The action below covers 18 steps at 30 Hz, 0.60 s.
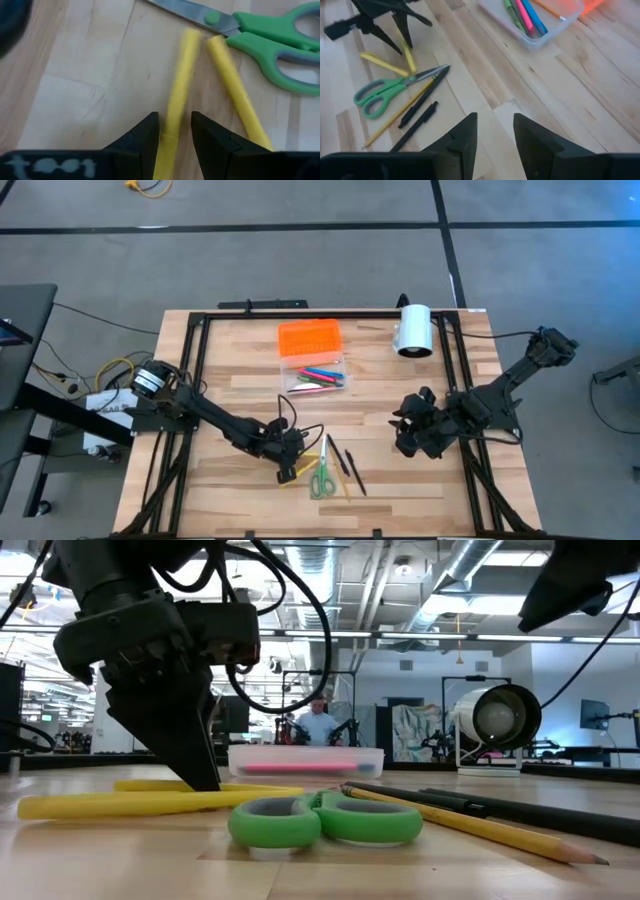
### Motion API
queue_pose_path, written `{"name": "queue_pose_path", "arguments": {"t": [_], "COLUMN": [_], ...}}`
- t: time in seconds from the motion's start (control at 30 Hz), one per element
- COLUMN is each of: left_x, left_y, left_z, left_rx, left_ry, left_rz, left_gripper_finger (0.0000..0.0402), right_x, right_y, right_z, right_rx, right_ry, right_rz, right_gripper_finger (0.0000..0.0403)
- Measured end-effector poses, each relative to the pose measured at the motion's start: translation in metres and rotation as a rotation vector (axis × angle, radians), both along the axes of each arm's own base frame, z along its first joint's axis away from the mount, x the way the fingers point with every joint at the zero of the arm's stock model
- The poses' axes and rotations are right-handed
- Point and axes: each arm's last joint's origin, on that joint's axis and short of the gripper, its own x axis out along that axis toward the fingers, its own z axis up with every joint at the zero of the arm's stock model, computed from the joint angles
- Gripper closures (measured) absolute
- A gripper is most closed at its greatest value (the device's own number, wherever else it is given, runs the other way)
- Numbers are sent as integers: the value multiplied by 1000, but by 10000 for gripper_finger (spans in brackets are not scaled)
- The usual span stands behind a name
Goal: Pick & place school supplies into a supply box
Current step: Put the left yellow pen into the supply box
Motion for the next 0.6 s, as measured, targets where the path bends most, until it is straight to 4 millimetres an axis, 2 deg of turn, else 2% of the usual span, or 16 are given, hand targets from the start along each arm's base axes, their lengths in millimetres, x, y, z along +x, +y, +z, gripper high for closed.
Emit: {"name": "queue_pose_path", "arguments": {"t": [0.37,0.6], "left_x": [-6,-9], "left_y": [5,9], "left_z": [-3,-5], "left_rx": [78,90], "left_ry": [65,86], "left_rz": [105,161], "left_gripper_finger": [293,345], "right_x": [0,0], "right_y": [0,0], "right_z": [0,0], "right_rx": [8,6], "right_ry": [-4,-1], "right_rz": [-11,-11], "right_gripper_finger": [284,284]}}
